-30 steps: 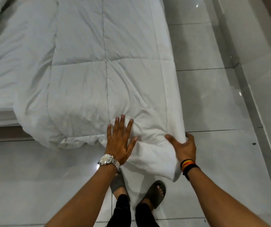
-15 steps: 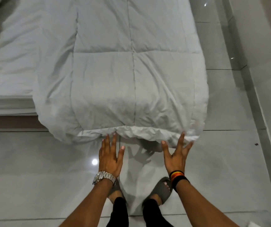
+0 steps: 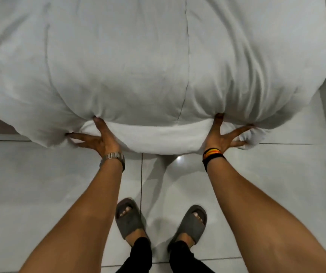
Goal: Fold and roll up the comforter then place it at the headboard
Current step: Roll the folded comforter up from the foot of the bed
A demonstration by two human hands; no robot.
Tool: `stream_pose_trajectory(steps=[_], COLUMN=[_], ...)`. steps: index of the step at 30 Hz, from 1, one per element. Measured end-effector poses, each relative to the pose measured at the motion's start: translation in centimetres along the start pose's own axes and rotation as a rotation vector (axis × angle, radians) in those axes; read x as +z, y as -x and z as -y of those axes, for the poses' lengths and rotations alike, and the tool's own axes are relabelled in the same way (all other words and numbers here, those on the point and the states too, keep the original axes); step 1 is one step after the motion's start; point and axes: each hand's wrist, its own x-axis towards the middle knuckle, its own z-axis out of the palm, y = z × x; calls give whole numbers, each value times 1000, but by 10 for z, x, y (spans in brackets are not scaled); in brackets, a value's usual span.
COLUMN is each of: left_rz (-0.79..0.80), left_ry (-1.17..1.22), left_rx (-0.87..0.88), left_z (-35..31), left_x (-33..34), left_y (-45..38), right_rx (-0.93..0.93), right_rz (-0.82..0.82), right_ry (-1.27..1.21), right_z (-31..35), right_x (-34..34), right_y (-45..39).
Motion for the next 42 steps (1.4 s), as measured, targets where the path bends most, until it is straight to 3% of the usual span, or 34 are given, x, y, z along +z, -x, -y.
stream_pose_trajectory(steps=[9,15,22,30,35,38,42], left_rz=[-25,-49,-1,-11,-25,84,-114], left_ry=[120,212,199,440,543,526,421], left_rx=[-43,-166,-194,-465,-482,-450,-210], left_z=[-3,-22,-31,-51,-95,-128,-191], left_x=[5,0,-41,-102,-130,-157,-193], left_y=[-13,2,28,85,119,130,148], right_rx=[-33,37,68,137,63,38,76], right_rz=[-123,-46,-3,58,53,16,-10], right_ry=[-132,-231,-210,-404,-353,-264,-152], right_z=[-2,25,11,57,86,110,147], right_x=[9,-6,-96,-180,-198,-204,-214], right_y=[4,17,77,142,157,172,202])
